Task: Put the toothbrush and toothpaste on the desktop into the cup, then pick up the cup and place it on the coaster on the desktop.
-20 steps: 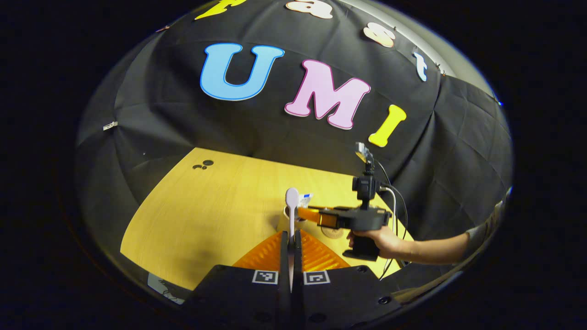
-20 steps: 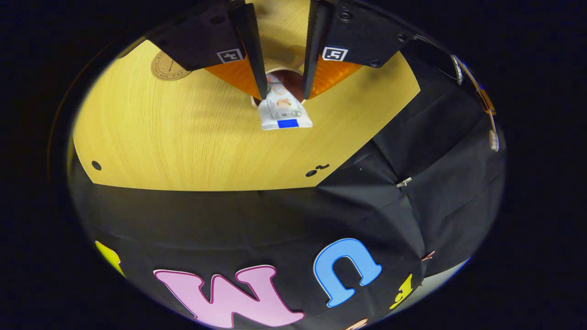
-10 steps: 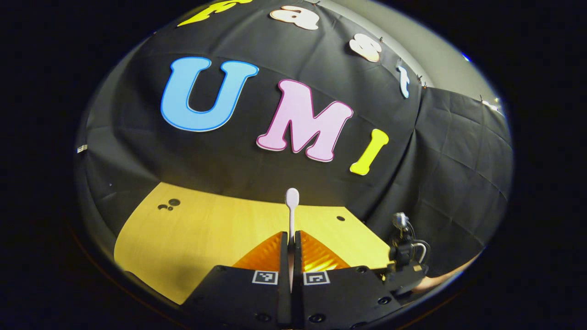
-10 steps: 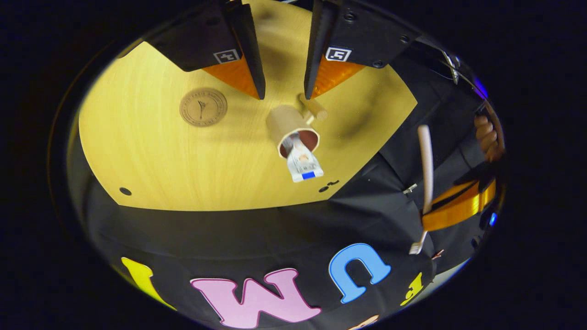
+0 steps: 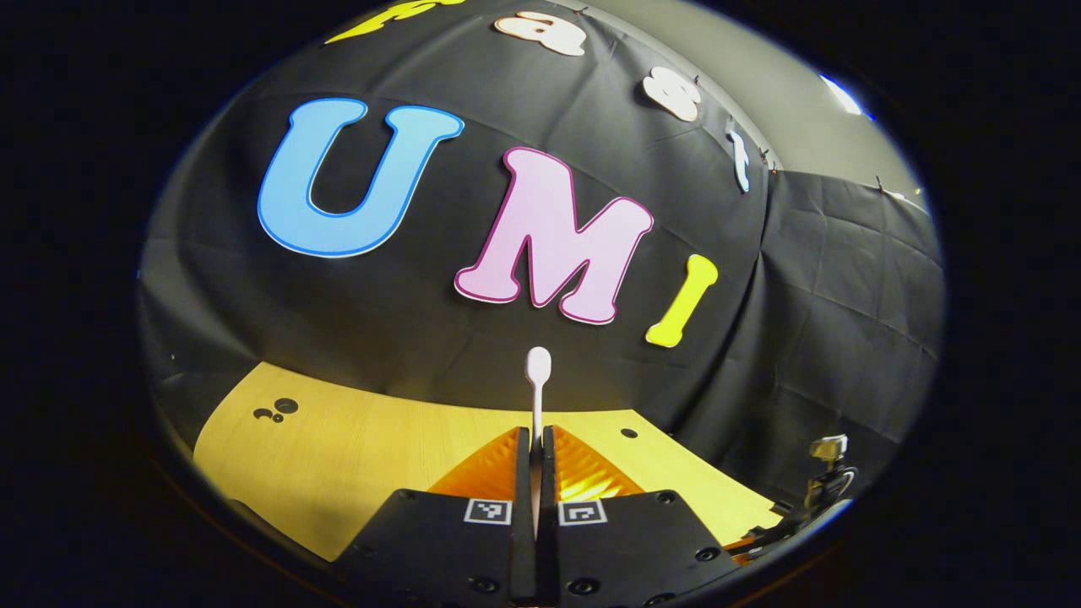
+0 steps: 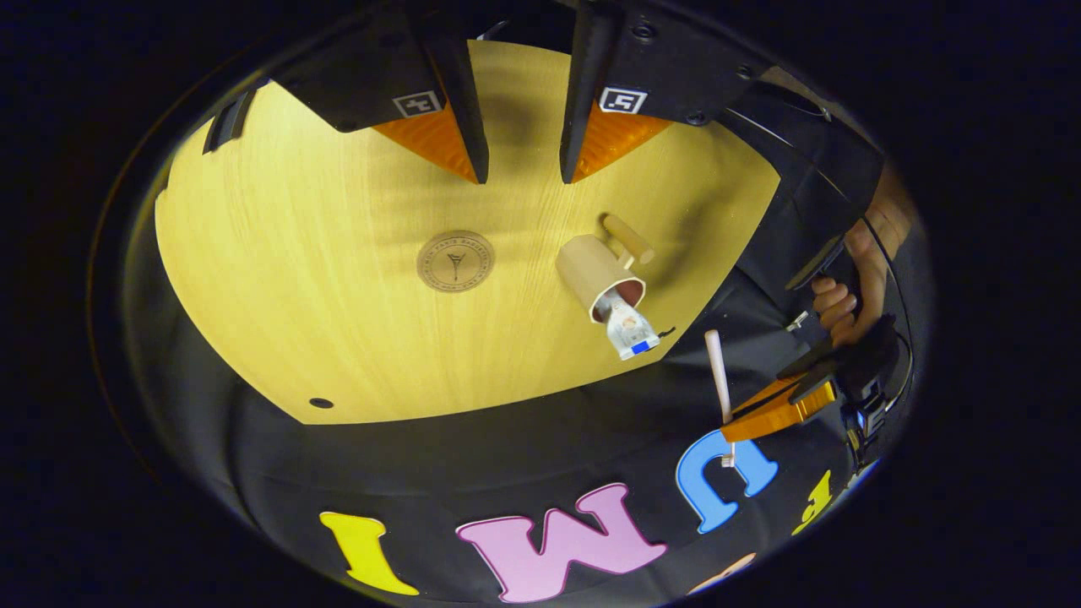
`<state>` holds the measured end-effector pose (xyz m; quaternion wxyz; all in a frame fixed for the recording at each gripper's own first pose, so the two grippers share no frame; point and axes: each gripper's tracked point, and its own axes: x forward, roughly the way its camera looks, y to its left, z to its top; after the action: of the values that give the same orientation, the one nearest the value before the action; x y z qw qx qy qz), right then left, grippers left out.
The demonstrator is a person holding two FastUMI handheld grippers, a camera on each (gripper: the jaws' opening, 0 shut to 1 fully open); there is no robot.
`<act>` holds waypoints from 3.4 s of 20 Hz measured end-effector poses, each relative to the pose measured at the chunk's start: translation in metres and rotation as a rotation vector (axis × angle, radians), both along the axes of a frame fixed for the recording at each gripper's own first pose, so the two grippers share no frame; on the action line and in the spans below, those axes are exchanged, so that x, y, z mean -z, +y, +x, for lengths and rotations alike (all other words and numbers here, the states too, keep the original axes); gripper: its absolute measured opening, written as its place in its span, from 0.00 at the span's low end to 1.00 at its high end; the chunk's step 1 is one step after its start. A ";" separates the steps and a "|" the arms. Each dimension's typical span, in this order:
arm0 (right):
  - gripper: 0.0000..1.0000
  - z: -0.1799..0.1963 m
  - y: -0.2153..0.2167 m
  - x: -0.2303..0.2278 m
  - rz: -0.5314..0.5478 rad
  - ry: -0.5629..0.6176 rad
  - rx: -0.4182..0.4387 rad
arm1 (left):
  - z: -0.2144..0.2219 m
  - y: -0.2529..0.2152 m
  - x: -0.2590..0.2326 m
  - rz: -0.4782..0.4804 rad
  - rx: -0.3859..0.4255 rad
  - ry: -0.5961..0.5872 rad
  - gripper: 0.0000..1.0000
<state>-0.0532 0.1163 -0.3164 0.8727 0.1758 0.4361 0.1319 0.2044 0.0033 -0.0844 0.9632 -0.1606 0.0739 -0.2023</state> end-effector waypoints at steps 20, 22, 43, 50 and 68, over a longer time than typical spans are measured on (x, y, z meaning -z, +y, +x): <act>0.52 -0.034 -0.080 -0.012 -0.071 -0.006 0.228 | 0.046 -0.036 0.111 0.105 0.029 0.058 0.06; 0.52 -0.034 -0.082 -0.015 -0.072 -0.014 0.232 | 0.043 -0.034 0.116 0.114 0.017 0.061 0.06; 0.52 -0.029 -0.082 -0.013 -0.028 -0.011 0.211 | -0.027 -0.021 0.117 0.183 0.065 0.160 0.69; 0.52 -0.013 -0.081 -0.002 -0.016 -0.005 0.199 | -0.072 -0.018 0.145 0.310 0.148 0.346 0.78; 0.52 -0.024 -0.127 0.008 -0.037 0.024 0.313 | -0.071 -0.066 0.229 0.459 0.207 0.721 0.80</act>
<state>-0.0773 -0.0105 -0.3240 0.8803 0.2271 0.4162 -0.0161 0.1333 -0.0627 -0.3129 0.8612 0.0057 0.4641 -0.2071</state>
